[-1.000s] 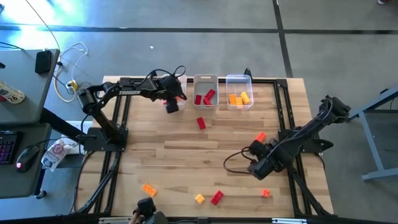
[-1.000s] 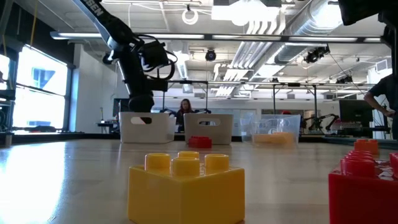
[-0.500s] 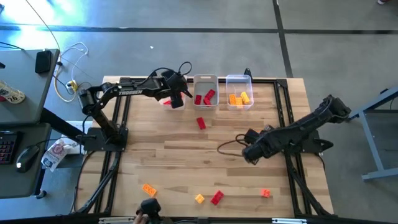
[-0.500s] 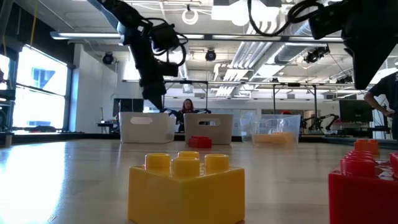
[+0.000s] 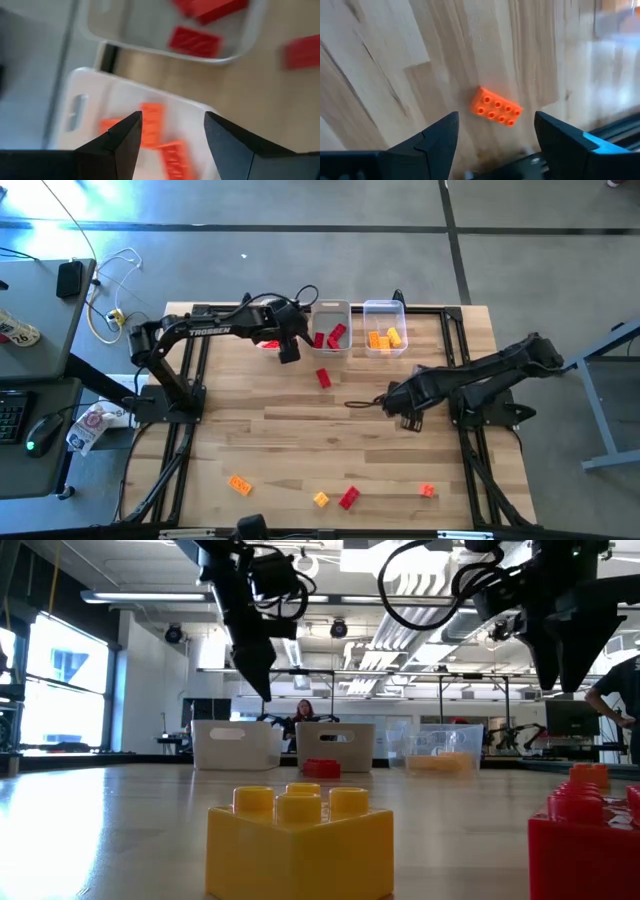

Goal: Sort & place blocks by color
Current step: Put the orange game piece into the white bin

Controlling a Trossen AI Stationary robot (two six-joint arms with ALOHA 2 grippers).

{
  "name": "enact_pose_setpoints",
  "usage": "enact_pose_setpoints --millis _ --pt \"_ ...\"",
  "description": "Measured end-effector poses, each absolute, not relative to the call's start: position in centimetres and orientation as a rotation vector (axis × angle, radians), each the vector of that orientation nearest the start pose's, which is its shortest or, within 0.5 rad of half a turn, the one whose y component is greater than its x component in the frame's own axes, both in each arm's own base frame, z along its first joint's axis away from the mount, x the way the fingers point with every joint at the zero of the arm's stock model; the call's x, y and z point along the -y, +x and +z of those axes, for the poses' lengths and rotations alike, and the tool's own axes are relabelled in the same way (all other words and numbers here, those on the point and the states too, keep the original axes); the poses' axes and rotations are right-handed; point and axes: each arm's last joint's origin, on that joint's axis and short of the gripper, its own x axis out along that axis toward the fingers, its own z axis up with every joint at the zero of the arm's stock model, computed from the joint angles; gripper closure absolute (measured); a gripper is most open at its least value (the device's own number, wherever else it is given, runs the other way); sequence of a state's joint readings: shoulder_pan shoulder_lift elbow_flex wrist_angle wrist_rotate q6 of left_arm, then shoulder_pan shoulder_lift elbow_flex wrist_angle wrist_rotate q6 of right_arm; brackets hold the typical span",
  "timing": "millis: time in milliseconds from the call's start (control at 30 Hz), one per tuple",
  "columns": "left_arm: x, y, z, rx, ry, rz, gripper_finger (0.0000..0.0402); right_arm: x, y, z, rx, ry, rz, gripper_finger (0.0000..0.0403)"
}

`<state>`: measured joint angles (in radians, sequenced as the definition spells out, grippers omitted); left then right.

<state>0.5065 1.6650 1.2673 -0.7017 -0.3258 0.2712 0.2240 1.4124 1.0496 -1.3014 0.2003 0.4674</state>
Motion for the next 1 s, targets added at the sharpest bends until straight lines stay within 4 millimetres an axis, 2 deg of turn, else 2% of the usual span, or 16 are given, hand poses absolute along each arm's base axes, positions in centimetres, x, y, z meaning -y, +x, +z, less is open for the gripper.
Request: enact_pose_setpoints --millis 300,500,767,1000 --pt "-15.3 29.8 25.8 -1.234 0.094 0.495 0.0202 -3.6 21.9 23.5 -1.634 -0.309 -0.081 0.0155" --pt "-15.0 30.0 25.8 -1.233 0.100 0.488 0.0202 -3.8 22.8 21.8 -1.734 -0.504 0.125 0.0155" --pt "-15.2 29.5 25.6 -1.269 0.092 0.490 0.0202 -4.1 24.2 18.5 -1.895 -0.557 0.192 0.0155" --pt "-15.1 29.4 25.6 -1.283 0.090 0.485 0.0202 -4.2 24.8 16.4 -1.989 -0.567 0.205 0.0155"
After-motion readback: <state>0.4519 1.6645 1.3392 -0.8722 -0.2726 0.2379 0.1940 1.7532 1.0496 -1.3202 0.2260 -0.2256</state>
